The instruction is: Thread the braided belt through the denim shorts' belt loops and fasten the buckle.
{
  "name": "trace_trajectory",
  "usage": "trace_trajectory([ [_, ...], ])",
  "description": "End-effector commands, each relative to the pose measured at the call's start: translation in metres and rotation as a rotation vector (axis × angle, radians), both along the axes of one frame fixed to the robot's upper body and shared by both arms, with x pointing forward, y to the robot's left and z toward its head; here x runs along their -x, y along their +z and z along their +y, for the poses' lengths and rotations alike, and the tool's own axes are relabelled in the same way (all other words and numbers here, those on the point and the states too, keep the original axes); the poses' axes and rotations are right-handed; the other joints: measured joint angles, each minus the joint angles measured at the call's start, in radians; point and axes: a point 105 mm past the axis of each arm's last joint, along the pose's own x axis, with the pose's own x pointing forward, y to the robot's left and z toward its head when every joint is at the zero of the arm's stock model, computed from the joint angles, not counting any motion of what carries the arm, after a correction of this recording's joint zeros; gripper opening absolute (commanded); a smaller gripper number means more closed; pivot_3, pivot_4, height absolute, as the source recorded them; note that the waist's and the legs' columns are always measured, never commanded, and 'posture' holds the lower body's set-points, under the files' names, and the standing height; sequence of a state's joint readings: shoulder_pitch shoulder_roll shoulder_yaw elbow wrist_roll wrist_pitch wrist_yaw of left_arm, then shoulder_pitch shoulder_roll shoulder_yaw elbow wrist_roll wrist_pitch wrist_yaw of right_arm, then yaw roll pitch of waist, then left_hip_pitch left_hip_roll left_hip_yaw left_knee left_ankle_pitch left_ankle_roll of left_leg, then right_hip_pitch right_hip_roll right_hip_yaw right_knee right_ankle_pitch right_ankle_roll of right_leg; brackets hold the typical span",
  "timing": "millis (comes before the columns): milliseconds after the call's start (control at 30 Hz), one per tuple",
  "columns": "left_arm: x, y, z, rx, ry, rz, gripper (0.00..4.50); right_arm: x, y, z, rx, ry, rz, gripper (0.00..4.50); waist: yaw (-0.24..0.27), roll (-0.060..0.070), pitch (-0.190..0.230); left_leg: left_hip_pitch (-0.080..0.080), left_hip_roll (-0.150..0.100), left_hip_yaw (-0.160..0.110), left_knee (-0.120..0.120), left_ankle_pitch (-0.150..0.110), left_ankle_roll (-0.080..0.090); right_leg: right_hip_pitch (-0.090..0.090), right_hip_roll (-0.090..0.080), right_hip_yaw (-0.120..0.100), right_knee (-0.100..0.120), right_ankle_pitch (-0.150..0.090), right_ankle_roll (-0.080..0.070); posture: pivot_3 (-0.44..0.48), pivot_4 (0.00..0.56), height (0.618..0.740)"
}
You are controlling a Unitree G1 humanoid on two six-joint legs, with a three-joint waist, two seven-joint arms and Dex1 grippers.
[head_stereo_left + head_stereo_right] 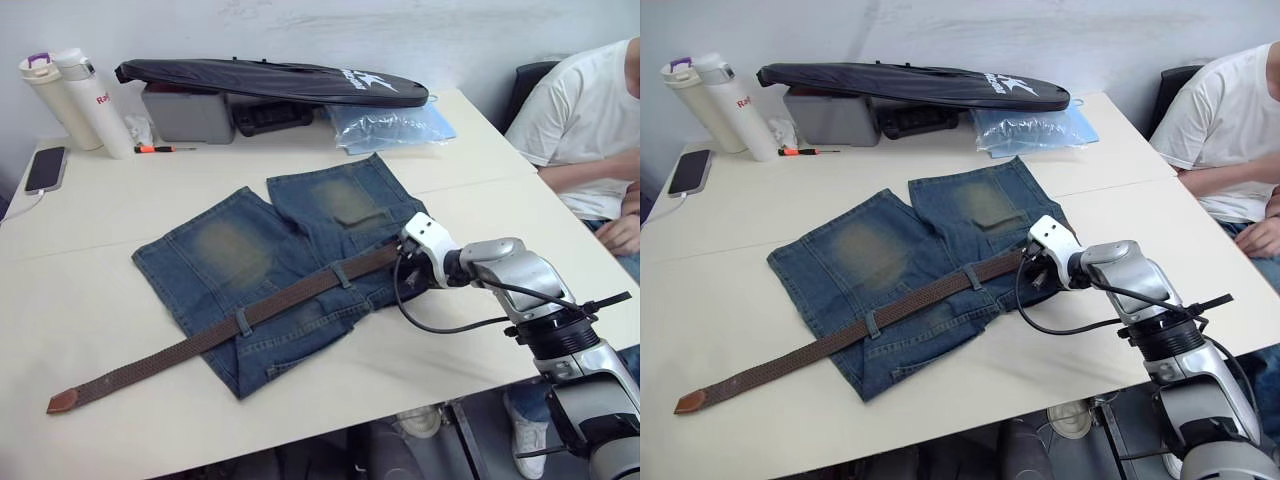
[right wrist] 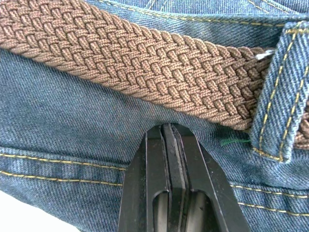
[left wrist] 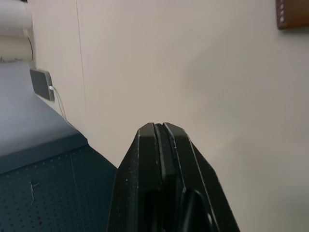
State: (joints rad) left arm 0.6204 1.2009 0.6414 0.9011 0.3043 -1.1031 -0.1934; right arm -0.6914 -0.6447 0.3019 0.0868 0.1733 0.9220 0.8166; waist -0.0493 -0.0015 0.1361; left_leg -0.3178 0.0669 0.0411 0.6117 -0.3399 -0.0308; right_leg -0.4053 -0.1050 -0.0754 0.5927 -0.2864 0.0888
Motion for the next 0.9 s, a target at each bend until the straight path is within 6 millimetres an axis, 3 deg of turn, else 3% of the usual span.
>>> trace_trajectory([
  [33, -0.021, 0.009, -0.003, 0.102, 0.023, -0.103, 0.08, 0.001, 0.0, 0.003, 0.007, 0.008, 0.008, 0.0, 0.0, 0.0, 0.0, 0.0, 0.0, 0.001, 0.0, 0.0, 0.0, 0.0, -0.002, -0.004, 0.0, 0.0, 0.0, 0.0, 0.15, 0.74],
  [167, -0.076, 0.04, -0.042, 0.384, -0.083, -0.274, 0.08, 0.004, 0.005, 0.005, 0.003, 0.018, 0.006, 0.0, 0.007, -0.001, -0.001, 0.0, -0.001, 0.005, 0.001, 0.0, -0.001, -0.001, -0.009, -0.016, 0.001, 0.003, -0.002, 0.0, 0.15, 0.74],
  [200, -0.087, 0.043, -0.056, 0.462, -0.12, -0.263, 0.37, 0.007, 0.007, 0.007, 0.0, 0.035, 0.007, 0.0, 0.009, -0.001, -0.001, 0.0, 0.0, 0.006, 0.001, -0.001, -0.003, -0.002, -0.01, -0.021, 0.0, 0.004, -0.003, 0.0, 0.15, 0.74],
  [300, -0.11, 0.049, -0.098, 0.634, -0.22, -0.19, 1.47, 0.013, 0.013, 0.012, -0.01, 0.077, 0.002, 0.0, 0.01, 0.001, 0.0, -0.002, 0.001, 0.009, 0.001, -0.002, -0.006, -0.002, -0.012, -0.03, -0.001, 0.006, -0.003, 0.0, 0.15, 0.74],
  [500, -0.139, 0.062, -0.174, 0.87, -0.382, -0.016, 4.36, 0.026, 0.031, 0.017, -0.046, 0.108, -0.016, 0.0, 0.006, 0.009, 0.003, -0.002, 0.001, 0.021, 0.001, -0.003, -0.008, -0.003, -0.011, -0.032, -0.003, 0.009, 0.001, 0.0, 0.15, 0.74],
  [667, -0.143, 0.055, -0.222, 1.084, -0.408, 0.223, 4.44, 0.037, 0.052, 0.011, -0.072, 0.112, -0.032, 0.0, 0.015, 0.01, 0.005, -0.002, 0.0, 0.024, 0.002, -0.004, -0.009, -0.004, -0.012, -0.032, -0.007, 0.012, 0.005, 0.0, 0.15, 0.74],
  [767, -0.128, 0.043, -0.249, 1.149, -0.447, 0.449, 4.44, 0.042, 0.064, 0.007, -0.082, 0.114, -0.045, 0.0, 0.019, 0.01, 0.005, -0.002, 0.0, 0.024, 0.003, -0.004, -0.01, -0.003, -0.011, -0.031, -0.008, 0.012, 0.005, 0.0, 0.15, 0.74],
  [900, -0.123, 0.026, -0.258, 1.054, -0.462, 0.586, 4.44, 0.045, 0.067, 0.004, -0.083, 0.094, -0.047, 0.0, 0.022, 0.01, 0.005, -0.002, 0.0, 0.024, 0.003, -0.004, -0.01, -0.003, -0.011, -0.031, -0.009, 0.012, 0.005, 0.0, 0.15, 0.74],
])
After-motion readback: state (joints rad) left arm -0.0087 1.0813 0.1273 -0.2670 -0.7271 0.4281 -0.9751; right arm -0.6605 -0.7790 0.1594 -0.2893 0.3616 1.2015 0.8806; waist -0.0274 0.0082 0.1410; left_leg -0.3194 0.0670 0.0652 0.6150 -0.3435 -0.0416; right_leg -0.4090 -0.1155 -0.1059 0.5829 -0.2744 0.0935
